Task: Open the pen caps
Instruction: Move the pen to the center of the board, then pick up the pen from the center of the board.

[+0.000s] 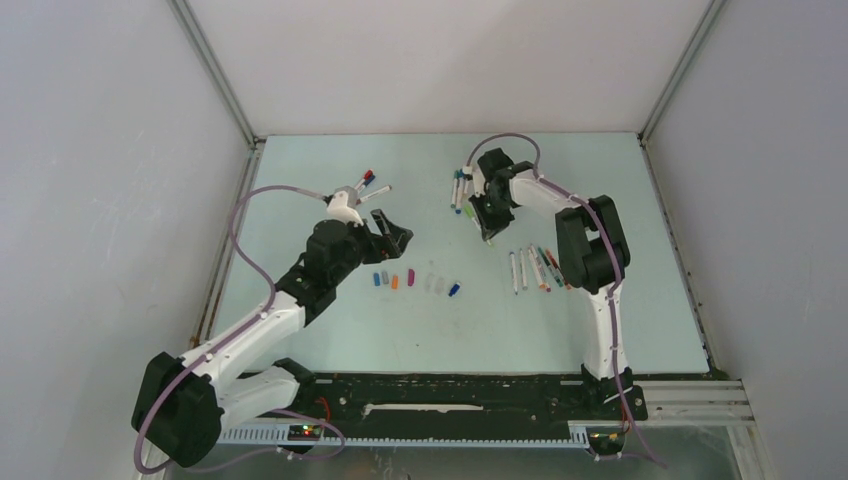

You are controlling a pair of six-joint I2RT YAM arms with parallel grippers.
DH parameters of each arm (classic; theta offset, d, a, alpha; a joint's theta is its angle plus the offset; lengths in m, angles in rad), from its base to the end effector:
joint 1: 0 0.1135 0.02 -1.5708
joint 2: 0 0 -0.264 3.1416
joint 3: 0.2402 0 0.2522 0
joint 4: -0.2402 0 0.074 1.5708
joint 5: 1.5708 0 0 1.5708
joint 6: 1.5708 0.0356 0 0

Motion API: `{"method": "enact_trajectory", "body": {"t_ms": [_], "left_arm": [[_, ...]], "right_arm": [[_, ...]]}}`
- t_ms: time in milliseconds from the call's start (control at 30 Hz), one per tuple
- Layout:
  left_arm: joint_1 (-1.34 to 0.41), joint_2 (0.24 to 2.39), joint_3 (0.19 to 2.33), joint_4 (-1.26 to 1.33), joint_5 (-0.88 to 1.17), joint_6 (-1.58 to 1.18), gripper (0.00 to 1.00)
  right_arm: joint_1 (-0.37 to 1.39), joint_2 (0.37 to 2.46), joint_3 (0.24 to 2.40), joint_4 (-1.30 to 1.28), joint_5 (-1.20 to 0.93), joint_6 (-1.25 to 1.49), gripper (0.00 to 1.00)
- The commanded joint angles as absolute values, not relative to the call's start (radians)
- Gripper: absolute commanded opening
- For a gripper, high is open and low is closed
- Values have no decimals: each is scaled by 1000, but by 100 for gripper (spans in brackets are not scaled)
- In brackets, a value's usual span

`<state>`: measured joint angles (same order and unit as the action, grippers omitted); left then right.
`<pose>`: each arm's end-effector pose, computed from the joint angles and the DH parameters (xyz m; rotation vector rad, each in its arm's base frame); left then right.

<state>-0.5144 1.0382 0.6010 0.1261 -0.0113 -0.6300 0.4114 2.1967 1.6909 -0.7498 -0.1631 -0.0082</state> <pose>0.2071 -0.1166 0.2580 -0.1210 1.9526 -0.7628 0.4118 0.1860 0.1575 -0.6294 2.7783 0.3187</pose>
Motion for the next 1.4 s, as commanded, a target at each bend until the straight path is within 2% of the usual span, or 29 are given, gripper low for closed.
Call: {"method": "enact_trajectory", "body": {"t_ms": [0, 200, 400, 800, 933, 1000, 1067, 1100, 1233, 1367], "left_arm": [[-506, 1021, 581, 169, 27, -650, 89], [-506, 1004, 580, 152, 20, -646, 89], [-506, 1000, 586, 137, 17, -640, 89], [-506, 992, 577, 146, 27, -651, 89], [-506, 976, 556, 158, 29, -666, 89], [-506, 963, 547, 165, 29, -675, 89], [-506, 957, 541, 172, 36, -685, 89], [-506, 957, 538, 179, 42, -693, 89], [-506, 970, 506, 263, 91, -767, 89], [-506, 1003, 478, 362, 140, -849, 89]], "right_arm": [[428, 2163, 1708, -757, -158, -15, 16], [430, 2250, 1857, -824, -128, -28, 27], [436, 2337, 1988, -891, -121, -40, 29], [455, 2291, 1877, -900, -133, -94, 29], [473, 2287, 1813, -886, -60, -105, 24], [477, 2290, 1793, -880, -48, -106, 15], [481, 2293, 1790, -877, -35, -108, 2], [482, 2292, 1791, -874, -29, -110, 0], [480, 2253, 1794, -863, -26, -125, 0], [471, 2118, 1737, -822, -97, -159, 0]]}}
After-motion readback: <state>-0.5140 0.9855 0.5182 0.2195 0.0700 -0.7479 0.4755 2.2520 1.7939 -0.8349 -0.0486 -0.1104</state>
